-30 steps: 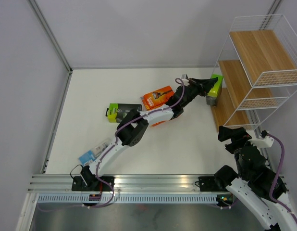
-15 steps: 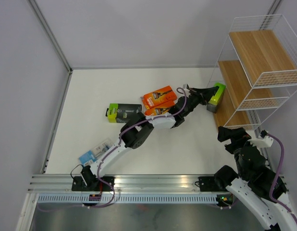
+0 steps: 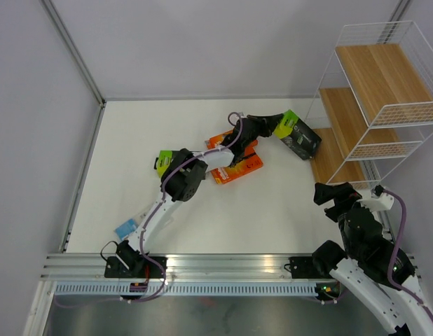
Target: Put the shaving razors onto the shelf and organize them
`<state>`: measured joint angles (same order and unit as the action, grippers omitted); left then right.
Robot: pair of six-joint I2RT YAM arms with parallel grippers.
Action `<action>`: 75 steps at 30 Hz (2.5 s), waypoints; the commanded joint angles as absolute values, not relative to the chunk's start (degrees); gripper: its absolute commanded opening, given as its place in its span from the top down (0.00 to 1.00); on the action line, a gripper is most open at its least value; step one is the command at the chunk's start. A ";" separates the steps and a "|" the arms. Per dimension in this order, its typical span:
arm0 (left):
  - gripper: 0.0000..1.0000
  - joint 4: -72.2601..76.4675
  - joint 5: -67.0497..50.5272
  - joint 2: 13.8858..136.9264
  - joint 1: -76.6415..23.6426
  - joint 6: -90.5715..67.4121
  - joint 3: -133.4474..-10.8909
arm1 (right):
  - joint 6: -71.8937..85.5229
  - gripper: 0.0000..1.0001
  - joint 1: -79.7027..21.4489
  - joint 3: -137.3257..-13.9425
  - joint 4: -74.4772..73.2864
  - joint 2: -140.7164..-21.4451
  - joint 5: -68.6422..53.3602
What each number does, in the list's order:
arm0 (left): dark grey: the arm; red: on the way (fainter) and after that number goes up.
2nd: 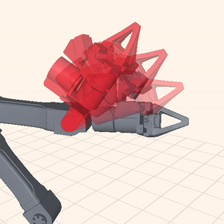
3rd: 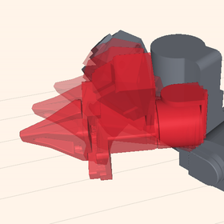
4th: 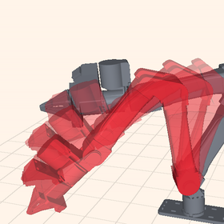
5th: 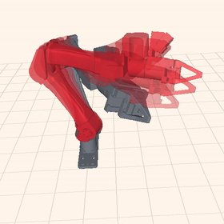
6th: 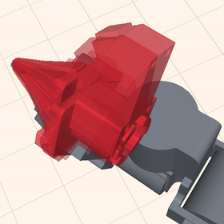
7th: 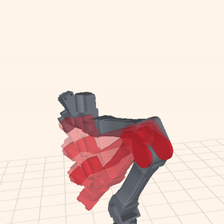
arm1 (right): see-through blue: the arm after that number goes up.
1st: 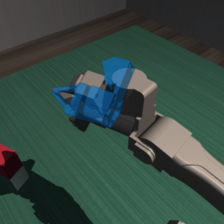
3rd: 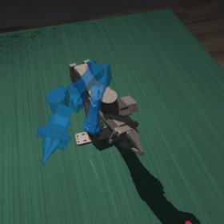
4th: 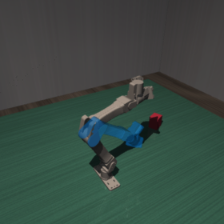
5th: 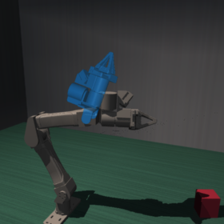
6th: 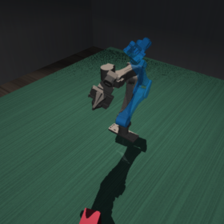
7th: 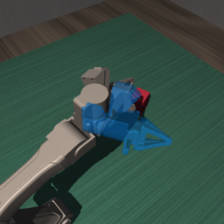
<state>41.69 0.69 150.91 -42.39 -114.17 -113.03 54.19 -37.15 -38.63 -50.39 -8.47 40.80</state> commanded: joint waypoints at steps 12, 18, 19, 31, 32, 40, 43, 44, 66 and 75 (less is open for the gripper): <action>0.98 0.88 -8.17 141.33 -40.86 -89.03 -124.46 | 54.05 0.02 -37.18 -37.44 -47.55 -11.07 39.02; 0.98 1.76 -4.57 143.34 -45.52 -94.21 -123.22 | 53.79 0.02 -37.18 -37.70 -47.20 -11.69 39.81; 0.98 1.84 -4.14 143.78 -46.14 -95.18 -123.40 | 53.96 0.02 -37.18 -37.97 -47.55 -11.78 39.99; 0.98 -2.20 4.91 143.00 -49.48 -108.89 -119.79 | 57.57 0.02 -37.18 -39.90 -52.12 -11.87 42.80; 0.98 -2.63 5.36 143.26 -49.57 -109.33 -120.23 | 57.66 0.02 -37.09 -39.73 -52.03 -11.87 42.80; 0.98 -6.24 15.98 144.85 -49.22 -109.87 -123.57 | 57.66 0.02 -37.18 -40.08 -52.03 -12.39 42.54; 0.98 -6.24 18.27 143.88 -49.92 -106.98 -123.58 | 57.66 0.02 -37.18 -39.73 -51.86 -11.95 42.89; 0.98 -6.15 18.80 143.35 -50.53 -106.35 -123.05 | 57.66 0.02 -37.18 -39.38 -51.68 -11.95 43.06; 0.98 18.01 27.95 137.11 -65.12 -97.57 -103.00 | 61.27 0.02 -37.18 -50.27 -56.95 -17.40 45.18; 0.98 19.34 24.96 141.50 -65.74 -95.27 -107.22 | 58.71 0.02 -37.18 -50.36 -56.69 -17.76 43.59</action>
<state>13.56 26.55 140.22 -64.82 -98.17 -103.44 60.36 -37.15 -49.30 -55.37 -18.09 43.64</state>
